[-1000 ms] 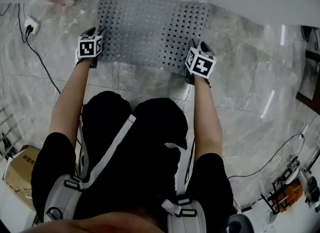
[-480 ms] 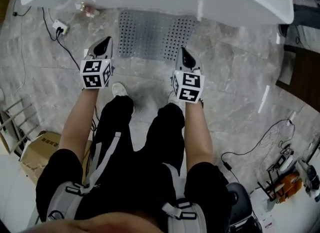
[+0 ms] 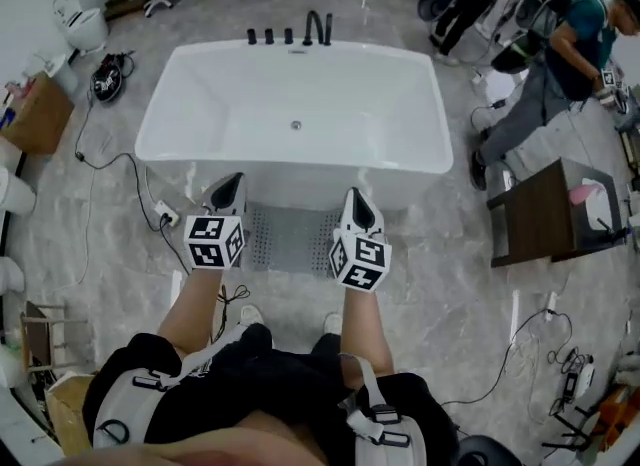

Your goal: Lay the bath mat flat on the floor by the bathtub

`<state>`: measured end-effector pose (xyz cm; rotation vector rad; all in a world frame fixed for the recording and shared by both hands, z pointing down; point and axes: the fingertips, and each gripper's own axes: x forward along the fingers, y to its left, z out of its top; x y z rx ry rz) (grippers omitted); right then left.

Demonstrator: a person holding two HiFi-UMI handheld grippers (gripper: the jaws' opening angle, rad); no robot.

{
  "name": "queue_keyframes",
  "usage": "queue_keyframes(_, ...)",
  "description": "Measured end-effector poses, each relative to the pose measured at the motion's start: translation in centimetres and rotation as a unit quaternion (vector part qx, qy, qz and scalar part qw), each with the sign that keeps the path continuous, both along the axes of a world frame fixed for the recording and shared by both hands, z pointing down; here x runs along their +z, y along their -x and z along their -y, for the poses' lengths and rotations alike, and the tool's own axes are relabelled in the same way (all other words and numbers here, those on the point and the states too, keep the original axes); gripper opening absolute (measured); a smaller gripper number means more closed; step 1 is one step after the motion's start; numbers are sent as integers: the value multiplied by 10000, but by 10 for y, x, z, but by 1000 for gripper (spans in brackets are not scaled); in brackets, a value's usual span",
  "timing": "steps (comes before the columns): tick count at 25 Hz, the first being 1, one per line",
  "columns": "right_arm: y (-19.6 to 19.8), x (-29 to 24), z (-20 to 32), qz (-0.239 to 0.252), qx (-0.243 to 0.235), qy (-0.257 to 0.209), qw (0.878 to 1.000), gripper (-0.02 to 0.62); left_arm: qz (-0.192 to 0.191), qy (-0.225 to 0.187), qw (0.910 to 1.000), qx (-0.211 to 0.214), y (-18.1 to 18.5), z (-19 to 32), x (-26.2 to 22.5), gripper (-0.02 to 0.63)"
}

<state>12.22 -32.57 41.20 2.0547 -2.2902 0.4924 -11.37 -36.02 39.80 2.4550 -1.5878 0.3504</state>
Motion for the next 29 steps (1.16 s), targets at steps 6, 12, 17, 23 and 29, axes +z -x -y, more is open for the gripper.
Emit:
queue_keyframes(6,-11,-132,-36,-120,15,-922,9957,5,61,-889,9959,121,-5,-40,-126,3)
queue_keyframes(12,-8,-158,-43,-134,4,-1094,9939,5,-105,-1111,9938,10,8,-60,-154,3)
queue_keyframes(17,-5,-162,-42,-118,-49,-1151,9933,5,-100,-1229,9923,-79,11,-67,-164,3)
queue_keyframes(23,11,-158,-48,-179,-184,-1217,9922,5,-109,-1221,9924,-88,18,-75,-161,3)
queue_keyframes(29,19,-159,-48,-133,-163,-1233,9921,5,-112,-1128,9935,-86,28,-76,-155,3)
